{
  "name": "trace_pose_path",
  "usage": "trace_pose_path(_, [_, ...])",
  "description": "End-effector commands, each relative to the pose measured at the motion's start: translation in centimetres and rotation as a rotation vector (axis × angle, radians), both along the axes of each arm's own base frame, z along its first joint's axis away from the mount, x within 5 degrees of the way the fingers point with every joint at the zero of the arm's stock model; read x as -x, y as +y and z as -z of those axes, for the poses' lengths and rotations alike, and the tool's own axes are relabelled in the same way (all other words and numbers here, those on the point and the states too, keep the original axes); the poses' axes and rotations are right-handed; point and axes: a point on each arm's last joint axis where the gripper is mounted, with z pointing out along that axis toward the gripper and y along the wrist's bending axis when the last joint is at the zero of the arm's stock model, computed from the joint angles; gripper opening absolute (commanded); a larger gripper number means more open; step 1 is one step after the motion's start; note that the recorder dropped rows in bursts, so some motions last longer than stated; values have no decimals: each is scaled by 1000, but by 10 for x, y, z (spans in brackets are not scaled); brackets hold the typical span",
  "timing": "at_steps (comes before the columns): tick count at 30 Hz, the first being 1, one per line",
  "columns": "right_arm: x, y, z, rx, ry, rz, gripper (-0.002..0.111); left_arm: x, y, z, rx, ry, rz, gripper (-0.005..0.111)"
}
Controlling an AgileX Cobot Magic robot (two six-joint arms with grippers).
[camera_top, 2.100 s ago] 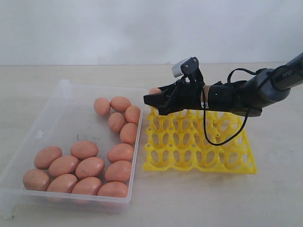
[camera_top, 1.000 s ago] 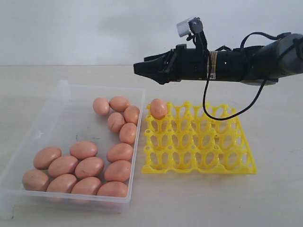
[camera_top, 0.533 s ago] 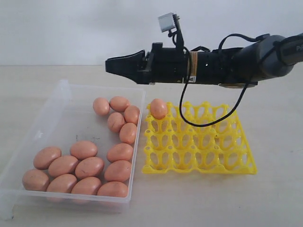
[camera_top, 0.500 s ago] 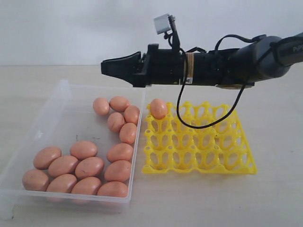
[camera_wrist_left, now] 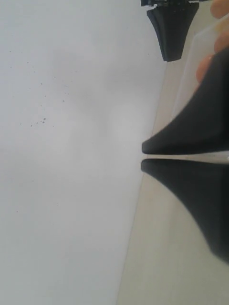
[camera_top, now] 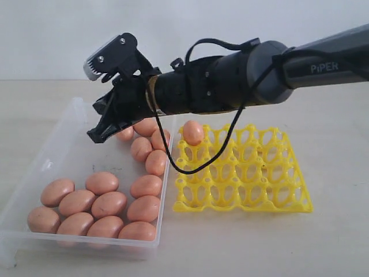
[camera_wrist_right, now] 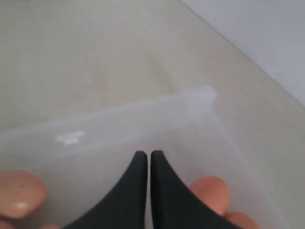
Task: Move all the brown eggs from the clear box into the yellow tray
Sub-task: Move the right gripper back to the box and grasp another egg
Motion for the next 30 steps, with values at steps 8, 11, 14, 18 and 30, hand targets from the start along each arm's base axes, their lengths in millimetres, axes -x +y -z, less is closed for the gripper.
trace_pose_path(8, [-15, -7, -36, 133, -84, 339, 0, 0, 0, -1, -1, -5, 4, 4])
trace_pose_path(11, [-17, -7, -42, 129, -70, 374, 0, 0, 0, -1, -1, -5, 4, 4])
trace_pose_path(14, [-21, -15, -44, 235, -79, 433, 0, 0, 0, -1, -1, -5, 4, 4])
trace_pose_path(18, [-24, -38, -46, 555, -84, 551, 0, 0, 0, -1, -1, -5, 4, 4])
trace_pose_path(30, [-17, -22, -34, 447, 534, 274, 0, 0, 0, -1, -1, -5, 4, 4])
